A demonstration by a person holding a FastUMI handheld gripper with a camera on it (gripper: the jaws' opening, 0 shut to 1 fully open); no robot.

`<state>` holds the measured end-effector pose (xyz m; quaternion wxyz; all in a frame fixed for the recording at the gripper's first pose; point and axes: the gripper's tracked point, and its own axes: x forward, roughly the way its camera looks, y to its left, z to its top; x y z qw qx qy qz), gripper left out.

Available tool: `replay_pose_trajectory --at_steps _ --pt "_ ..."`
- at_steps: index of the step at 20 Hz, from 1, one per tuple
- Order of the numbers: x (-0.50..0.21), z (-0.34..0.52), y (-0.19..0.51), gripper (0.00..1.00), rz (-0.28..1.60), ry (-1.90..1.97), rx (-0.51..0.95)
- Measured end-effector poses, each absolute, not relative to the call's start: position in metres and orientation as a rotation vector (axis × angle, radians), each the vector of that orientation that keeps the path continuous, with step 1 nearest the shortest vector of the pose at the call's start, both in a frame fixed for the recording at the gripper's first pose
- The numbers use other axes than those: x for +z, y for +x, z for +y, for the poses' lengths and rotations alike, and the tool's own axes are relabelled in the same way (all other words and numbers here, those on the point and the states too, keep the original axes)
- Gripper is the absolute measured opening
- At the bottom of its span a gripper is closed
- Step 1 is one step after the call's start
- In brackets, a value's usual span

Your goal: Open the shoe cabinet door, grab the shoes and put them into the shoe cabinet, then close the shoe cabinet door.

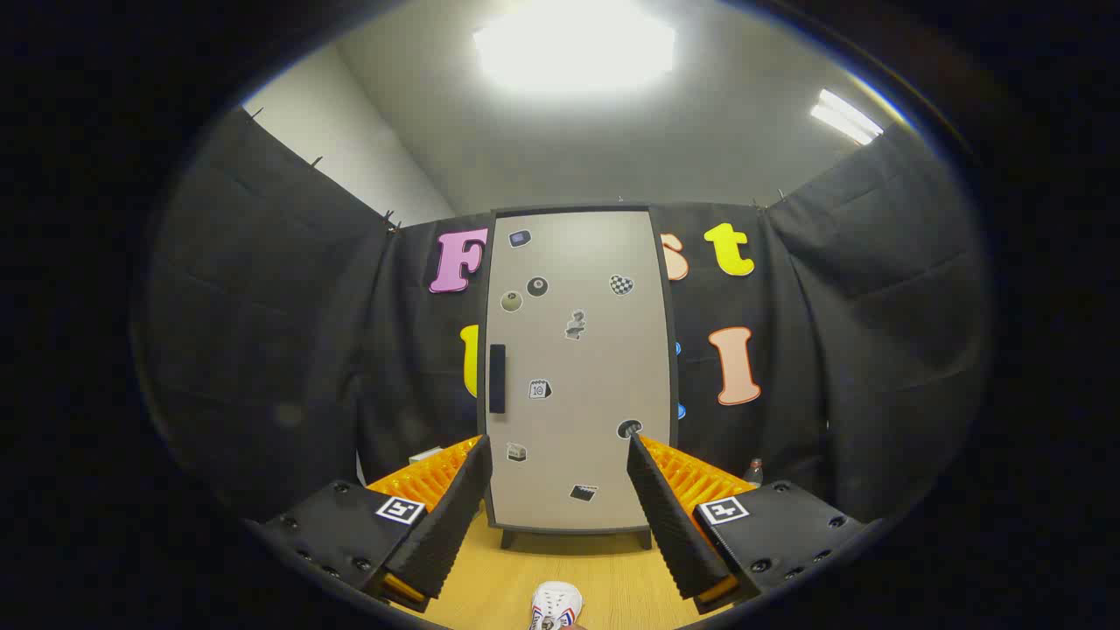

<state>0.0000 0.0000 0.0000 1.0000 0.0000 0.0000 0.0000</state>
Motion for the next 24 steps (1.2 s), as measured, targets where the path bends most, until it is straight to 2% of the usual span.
replay_pose_trajectory --at_steps 14,24 --pt "0.003 0.020 0.022 0.98 0.002 0.007 0.025" --pt "0.022 0.046 0.102 0.98 -0.023 0.025 0.069"
